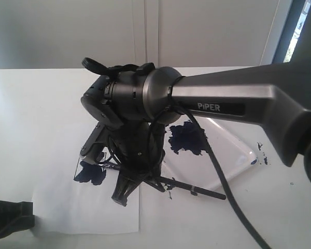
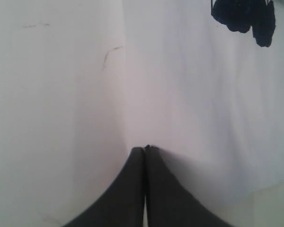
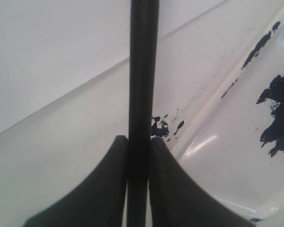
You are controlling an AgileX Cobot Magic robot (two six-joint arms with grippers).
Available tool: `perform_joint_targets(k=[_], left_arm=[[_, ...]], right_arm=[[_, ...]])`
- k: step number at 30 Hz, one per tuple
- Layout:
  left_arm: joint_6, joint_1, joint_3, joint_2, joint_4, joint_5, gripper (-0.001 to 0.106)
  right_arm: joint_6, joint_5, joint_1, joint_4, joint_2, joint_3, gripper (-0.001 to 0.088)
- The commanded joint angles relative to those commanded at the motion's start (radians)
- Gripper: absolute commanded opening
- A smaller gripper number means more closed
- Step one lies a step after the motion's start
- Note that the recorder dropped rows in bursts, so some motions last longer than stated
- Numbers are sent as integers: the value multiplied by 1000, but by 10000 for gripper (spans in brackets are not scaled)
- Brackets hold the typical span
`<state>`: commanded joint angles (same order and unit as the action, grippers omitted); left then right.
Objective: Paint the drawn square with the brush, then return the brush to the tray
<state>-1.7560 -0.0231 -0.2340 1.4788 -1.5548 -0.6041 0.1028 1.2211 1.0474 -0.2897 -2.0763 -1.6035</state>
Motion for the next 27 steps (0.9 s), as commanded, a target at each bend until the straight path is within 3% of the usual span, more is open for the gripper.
perform_joint_targets(k=[6, 18, 27], left_arm=[[0, 0, 0, 0, -4, 0, 0], [0, 0, 0, 0, -4, 0, 0], [0, 0, 0, 0, -6, -4, 0]], right_arm=[[-65, 0, -1, -138, 0, 0, 0], [19, 0, -1, 10, 4, 0, 0], [-38, 0, -1, -125, 4, 0, 0]])
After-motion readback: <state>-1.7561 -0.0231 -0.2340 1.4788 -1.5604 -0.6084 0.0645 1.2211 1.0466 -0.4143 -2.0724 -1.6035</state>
